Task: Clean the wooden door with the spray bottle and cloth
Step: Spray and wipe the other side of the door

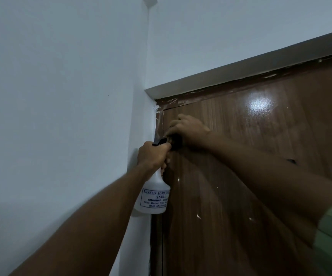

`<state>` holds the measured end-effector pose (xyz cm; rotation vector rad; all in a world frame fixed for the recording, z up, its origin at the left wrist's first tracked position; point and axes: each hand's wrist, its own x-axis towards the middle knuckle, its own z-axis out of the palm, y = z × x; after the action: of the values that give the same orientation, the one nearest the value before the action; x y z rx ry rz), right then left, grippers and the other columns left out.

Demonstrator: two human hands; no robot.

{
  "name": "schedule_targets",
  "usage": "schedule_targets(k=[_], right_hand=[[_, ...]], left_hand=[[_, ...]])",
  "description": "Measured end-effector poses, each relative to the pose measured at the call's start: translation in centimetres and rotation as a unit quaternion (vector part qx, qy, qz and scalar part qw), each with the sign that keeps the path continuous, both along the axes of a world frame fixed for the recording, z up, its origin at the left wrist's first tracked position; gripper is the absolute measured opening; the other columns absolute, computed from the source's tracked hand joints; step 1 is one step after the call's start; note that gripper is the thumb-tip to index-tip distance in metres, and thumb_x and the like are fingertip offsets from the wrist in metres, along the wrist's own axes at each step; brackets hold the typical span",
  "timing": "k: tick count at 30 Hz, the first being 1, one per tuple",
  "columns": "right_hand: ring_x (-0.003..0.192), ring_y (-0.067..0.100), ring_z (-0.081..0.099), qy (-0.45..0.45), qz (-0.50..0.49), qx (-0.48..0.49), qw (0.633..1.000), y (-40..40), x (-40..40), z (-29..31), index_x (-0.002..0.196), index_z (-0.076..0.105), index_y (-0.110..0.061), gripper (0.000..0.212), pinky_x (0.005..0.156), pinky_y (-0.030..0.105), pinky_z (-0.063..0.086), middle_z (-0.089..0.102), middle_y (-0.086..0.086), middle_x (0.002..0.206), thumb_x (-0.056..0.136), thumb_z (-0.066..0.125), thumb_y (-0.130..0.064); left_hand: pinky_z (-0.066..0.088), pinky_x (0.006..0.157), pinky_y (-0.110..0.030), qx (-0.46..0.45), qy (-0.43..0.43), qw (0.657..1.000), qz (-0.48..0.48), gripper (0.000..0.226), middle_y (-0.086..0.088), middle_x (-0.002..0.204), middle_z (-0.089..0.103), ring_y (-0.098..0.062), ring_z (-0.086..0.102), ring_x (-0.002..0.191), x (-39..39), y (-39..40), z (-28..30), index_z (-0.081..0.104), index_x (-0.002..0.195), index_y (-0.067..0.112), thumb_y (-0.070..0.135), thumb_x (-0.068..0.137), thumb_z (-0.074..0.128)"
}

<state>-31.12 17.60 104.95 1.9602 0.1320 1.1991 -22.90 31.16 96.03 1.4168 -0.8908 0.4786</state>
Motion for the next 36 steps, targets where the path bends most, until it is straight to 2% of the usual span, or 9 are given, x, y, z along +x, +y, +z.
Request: schedule_targets(k=[4,7,9,15,19,24,28,31,36], right_hand=[[0.127,0.031,0.046,-0.056,-0.041,0.111,0.991,0.6,-1.0,2.8,0.13,0.067,-0.027,0.045,0.095,0.045,0.05,0.055,0.002,0.131,0.086,0.077,-0.02],[0.131,0.032,0.043,-0.068,-0.078,0.096,0.99,1.0,-0.5,2.2,0.133,0.061,-0.022,0.049,0.096,0.045,0.047,0.051,0.004,0.136,0.086,0.076,-0.022],[0.13,0.03,0.043,-0.092,-0.079,0.093,0.988,0.8,0.1,1.0,0.135,0.06,-0.022,0.051,0.097,0.044,0.046,0.051,0.004,0.137,0.087,0.075,-0.028],[0.123,0.035,0.05,-0.053,-0.087,-0.041,0.994,-1.7,2.3,-7.0,0.143,0.05,-0.006,0.062,0.095,0.048,0.041,0.052,0.017,0.139,0.091,0.052,-0.04],[0.126,0.031,0.049,-0.012,-0.103,-0.146,0.984,-2.5,-0.1,-3.7,0.15,0.045,-0.012,0.055,0.103,0.044,0.044,0.048,0.014,0.146,0.099,0.055,-0.03],[0.127,0.028,0.049,-0.117,-0.066,0.039,0.99,-0.6,0.5,-3.5,0.138,0.056,-0.017,0.048,0.105,0.043,0.043,0.055,0.009,0.139,0.093,0.068,-0.028],[0.11,0.031,0.062,-0.035,-0.068,-0.062,0.995,-2.2,1.6,-10.7,0.127,0.065,-0.011,0.046,0.086,0.044,0.055,0.065,0.014,0.123,0.087,0.077,-0.031],[0.113,0.031,0.064,-0.021,-0.071,-0.131,0.989,-4.0,-1.0,-9.2,0.133,0.063,-0.014,0.05,0.089,0.042,0.057,0.065,0.013,0.129,0.087,0.075,-0.025],[0.121,0.031,0.059,-0.16,-0.077,0.025,0.984,-2.6,-2.3,-5.3,0.136,0.06,-0.016,0.046,0.097,0.043,0.05,0.062,0.01,0.133,0.092,0.071,-0.023]], left_hand=[[0.055,0.055,-0.029,0.011,-0.003,0.999,0.031,0.028,-0.009,0.071,0.074,-0.018,0.067,0.053,-0.2,-1.0,-1.4,0.074,0.09,0.005,0.031,0.098,0.067],[0.063,0.064,-0.036,0.002,-0.003,0.999,0.043,0.029,-0.007,0.073,0.075,-0.02,0.071,0.058,-0.8,-1.3,-1.7,0.074,0.089,0.01,0.038,0.096,0.07],[0.062,0.06,-0.034,-0.013,-0.011,0.999,0.043,0.029,-0.003,0.067,0.073,-0.017,0.069,0.053,-1.3,-0.9,-1.8,0.073,0.083,0.012,0.039,0.096,0.071],[0.049,0.048,-0.026,-0.052,0.007,0.998,0.022,0.04,-0.005,0.061,0.072,-0.016,0.062,0.045,-2.0,0.9,-1.6,0.076,0.079,0.008,0.045,0.096,0.072],[0.05,0.053,-0.03,-0.055,0.018,0.998,0.009,0.033,-0.01,0.067,0.074,-0.017,0.063,0.049,-1.7,1.3,-1.6,0.075,0.083,0.008,0.037,0.098,0.068],[0.052,0.055,-0.03,-0.062,0.022,0.998,0.009,0.032,-0.009,0.07,0.075,-0.017,0.064,0.051,-1.3,1.2,-1.7,0.075,0.089,0.007,0.035,0.1,0.066],[0.05,0.049,-0.027,-0.064,0.02,0.998,0.01,0.031,-0.007,0.063,0.072,-0.015,0.062,0.046,-1.7,0.9,-1.9,0.074,0.079,0.007,0.031,0.098,0.066],[0.049,0.044,-0.024,-0.044,0.0,0.999,0.003,0.029,-0.007,0.065,0.072,-0.012,0.061,0.044,-2.1,0.3,-1.7,0.073,0.082,0.006,0.029,0.099,0.065],[0.05,0.048,-0.027,-0.048,-0.003,0.999,-0.024,0.029,-0.006,0.065,0.071,-0.012,0.06,0.045,-2.2,-0.3,-1.4,0.072,0.084,0.008,0.031,0.101,0.066]])
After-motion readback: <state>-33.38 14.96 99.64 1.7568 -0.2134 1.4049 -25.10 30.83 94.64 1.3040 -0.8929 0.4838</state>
